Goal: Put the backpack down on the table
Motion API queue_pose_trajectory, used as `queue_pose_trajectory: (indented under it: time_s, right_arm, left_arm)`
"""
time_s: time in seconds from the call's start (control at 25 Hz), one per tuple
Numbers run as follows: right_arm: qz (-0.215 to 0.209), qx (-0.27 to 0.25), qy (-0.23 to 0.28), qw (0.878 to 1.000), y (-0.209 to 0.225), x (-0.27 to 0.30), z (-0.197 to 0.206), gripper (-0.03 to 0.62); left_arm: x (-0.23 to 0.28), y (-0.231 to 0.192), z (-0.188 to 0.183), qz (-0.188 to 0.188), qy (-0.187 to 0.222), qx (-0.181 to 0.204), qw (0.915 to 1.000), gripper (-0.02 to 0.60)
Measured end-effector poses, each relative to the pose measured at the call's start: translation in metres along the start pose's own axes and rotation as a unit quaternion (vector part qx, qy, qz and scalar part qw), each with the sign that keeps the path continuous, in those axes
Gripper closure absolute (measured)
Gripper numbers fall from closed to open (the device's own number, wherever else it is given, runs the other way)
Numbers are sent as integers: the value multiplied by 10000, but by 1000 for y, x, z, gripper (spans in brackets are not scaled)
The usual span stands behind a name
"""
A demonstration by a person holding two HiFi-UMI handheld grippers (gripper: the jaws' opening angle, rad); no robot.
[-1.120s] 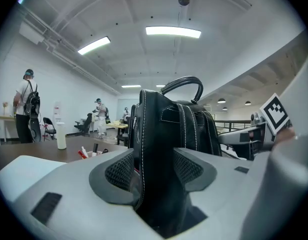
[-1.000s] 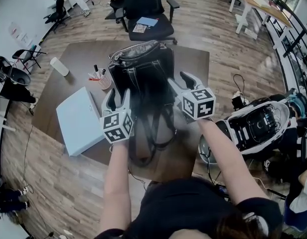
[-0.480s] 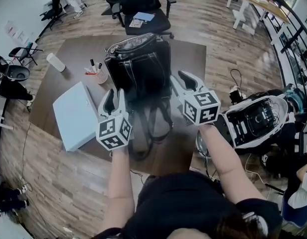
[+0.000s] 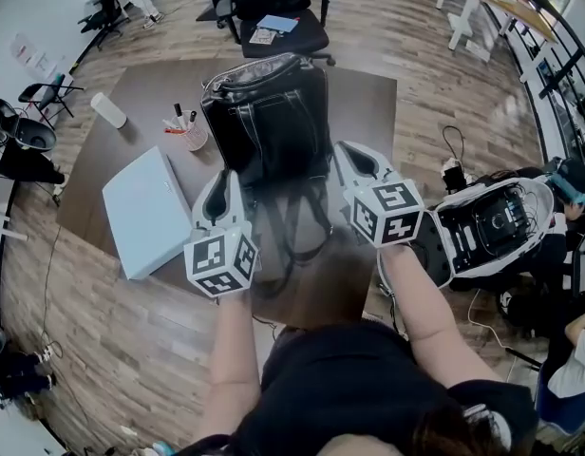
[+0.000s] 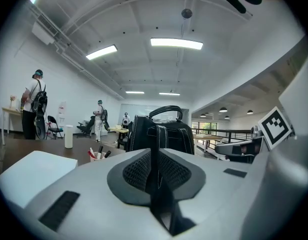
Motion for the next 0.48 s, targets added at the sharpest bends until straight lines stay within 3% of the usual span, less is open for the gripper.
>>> queue_pose_trajectory:
  time_s: [0.48]
  right_arm:
    - [-5,116,-146,9998,-8,-14,7,577]
  left_arm:
    - [-11,5,9,-12,-274,-85,9996,525]
Point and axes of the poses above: the fingertips, and each gripper's own axes: x forward along the fingers, y to its right, z out of its underside, the point moved 7 cm from there along -x, backward along the fingers, and after that the axes turned 5 degrees about x, right-handed, at the moved point
